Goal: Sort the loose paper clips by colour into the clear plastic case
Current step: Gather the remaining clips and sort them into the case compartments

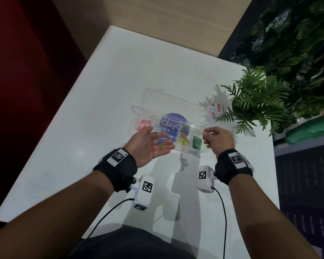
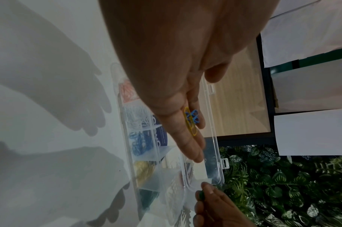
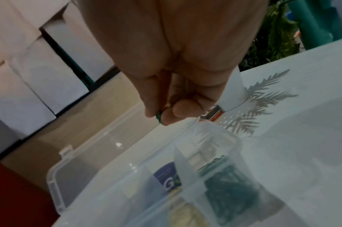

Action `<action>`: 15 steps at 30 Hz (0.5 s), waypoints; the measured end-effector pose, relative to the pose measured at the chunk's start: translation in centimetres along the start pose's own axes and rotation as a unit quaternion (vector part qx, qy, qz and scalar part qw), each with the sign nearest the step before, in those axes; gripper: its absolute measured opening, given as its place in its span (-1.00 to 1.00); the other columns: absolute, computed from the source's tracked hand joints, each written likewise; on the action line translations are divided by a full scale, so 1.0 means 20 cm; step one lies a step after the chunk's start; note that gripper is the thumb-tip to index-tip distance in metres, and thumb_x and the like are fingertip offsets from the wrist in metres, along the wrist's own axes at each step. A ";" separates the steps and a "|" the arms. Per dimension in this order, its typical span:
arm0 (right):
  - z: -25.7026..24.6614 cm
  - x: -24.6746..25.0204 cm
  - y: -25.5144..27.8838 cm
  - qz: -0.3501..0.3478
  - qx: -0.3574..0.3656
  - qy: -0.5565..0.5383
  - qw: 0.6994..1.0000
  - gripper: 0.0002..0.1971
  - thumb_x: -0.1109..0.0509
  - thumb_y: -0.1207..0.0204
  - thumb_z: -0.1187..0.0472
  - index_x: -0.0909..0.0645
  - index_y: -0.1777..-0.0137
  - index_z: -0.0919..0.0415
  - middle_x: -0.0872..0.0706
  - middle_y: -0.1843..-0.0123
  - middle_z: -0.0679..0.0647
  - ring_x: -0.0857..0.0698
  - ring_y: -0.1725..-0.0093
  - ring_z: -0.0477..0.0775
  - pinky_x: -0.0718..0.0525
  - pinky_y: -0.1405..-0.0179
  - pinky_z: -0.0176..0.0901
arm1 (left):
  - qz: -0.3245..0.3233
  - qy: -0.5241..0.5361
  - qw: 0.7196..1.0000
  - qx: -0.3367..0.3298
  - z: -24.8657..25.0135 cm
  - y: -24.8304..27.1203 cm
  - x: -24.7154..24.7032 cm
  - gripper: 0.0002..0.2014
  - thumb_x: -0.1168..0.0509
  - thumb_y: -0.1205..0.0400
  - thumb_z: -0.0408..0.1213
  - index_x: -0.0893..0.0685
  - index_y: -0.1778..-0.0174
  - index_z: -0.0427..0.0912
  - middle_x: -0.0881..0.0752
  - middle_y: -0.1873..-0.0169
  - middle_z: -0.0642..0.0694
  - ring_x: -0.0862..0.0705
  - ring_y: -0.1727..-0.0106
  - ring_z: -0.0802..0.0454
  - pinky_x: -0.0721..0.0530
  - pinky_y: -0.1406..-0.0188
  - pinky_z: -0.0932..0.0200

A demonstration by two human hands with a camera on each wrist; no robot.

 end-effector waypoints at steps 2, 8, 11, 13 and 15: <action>0.03 -0.01 -0.04 0.002 -0.007 0.056 0.998 -0.91 -0.45 -0.48 0.32 -0.69 0.25 0.18 -0.73 0.28 0.22 -0.65 0.38 0.09 -0.69 0.24 0.01 | -0.002 0.000 1.000 0.001 0.00 -0.01 -0.01 -0.49 0.05 -0.75 -0.04 -0.56 -0.25 -0.43 -0.66 -0.16 -0.45 -0.69 -0.18 -0.38 -0.65 -0.22 -0.13; -0.11 -0.05 0.08 0.000 0.087 0.215 0.973 -0.77 -0.42 -0.53 0.21 -0.70 -0.15 0.21 -0.76 -0.11 0.12 -0.69 -0.05 0.09 -0.51 -0.07 -0.27 | -0.007 -0.001 1.000 0.005 0.00 -0.02 -0.03 -0.48 0.05 -0.75 -0.04 -0.54 -0.29 -0.43 -0.63 -0.26 -0.47 -0.65 -0.26 -0.39 -0.60 -0.27 -0.16; -0.25 -0.15 0.28 -0.081 0.219 0.180 0.956 -0.88 -0.50 -0.44 0.21 -0.75 0.04 0.17 -0.76 0.06 0.07 -0.62 0.17 -0.03 -0.61 0.04 -0.16 | -0.003 -0.010 1.000 0.003 -0.01 -0.03 -0.03 -0.45 0.06 -0.75 -0.03 -0.51 -0.36 -0.44 -0.63 -0.25 -0.45 -0.68 -0.17 -0.33 -0.60 -0.28 -0.16; -0.28 -0.22 0.38 -0.146 0.264 0.234 0.924 -0.90 -0.48 -0.42 0.21 -0.75 0.08 0.12 -0.70 0.11 0.06 -0.60 0.16 -0.01 -0.59 0.08 -0.08 | -0.004 -0.013 1.000 0.000 -0.02 -0.04 -0.03 -0.44 0.08 -0.75 -0.04 -0.49 -0.39 -0.46 -0.64 -0.17 -0.41 -0.68 -0.06 -0.25 -0.61 -0.26 -0.13; -0.28 -0.27 0.41 -0.167 0.279 0.301 0.896 -0.88 -0.41 -0.46 0.21 -0.72 0.03 0.10 -0.61 0.09 0.08 -0.60 0.09 0.07 -0.57 0.10 -0.06 | -0.004 -0.015 1.000 -0.002 -0.02 -0.04 -0.04 -0.45 0.08 -0.75 -0.04 -0.53 -0.35 -0.45 -0.63 -0.08 -0.36 -0.65 0.01 -0.19 -0.64 -0.18 -0.08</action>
Point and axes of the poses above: each hand's wrist, its own y-axis away from the middle knuckle, its own x-axis out of the back of the hand, z = x × y, the point moved 1 cm from there along -y, towards the middle knuckle
